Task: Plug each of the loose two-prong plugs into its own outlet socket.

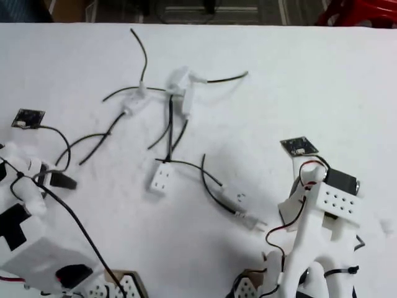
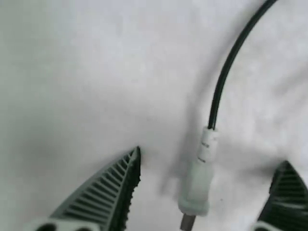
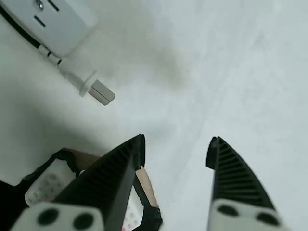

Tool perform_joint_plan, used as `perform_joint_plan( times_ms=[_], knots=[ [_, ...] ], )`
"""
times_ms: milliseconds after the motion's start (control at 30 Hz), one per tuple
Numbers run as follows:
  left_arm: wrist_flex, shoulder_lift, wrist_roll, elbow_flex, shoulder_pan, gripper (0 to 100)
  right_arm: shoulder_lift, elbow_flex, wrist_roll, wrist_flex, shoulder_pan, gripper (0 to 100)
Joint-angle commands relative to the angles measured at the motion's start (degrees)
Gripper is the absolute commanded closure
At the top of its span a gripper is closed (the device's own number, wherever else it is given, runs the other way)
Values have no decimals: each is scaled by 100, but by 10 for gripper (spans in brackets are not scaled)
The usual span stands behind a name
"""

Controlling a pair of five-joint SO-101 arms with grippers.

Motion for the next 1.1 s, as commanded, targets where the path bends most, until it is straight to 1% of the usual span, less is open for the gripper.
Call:
perform_joint_plan(
  times_ms=[0, 67, 133, 433, 600, 967, 1067],
  knots=[
    [229, 154, -70, 35, 295, 586, -127, -18, 26, -48, 4, 783],
    [237, 154, -70, 35, 321, 592, -127, -18, 26, -48, 13, 783],
    [220, 154, -70, 26, 312, 619, -127, -18, 35, -40, 31, 783],
    [220, 154, -105, 79, 295, 872, -127, -18, 44, -31, 31, 783],
    [246, 154, -114, 79, 295, 972, -127, -18, 44, -31, 40, 783],
    [273, 154, -123, 88, 215, 975, -127, -18, 44, -22, 40, 783],
    [624, 101, -123, -79, 356, 976, -127, -18, 44, -22, 40, 783]
  ],
)
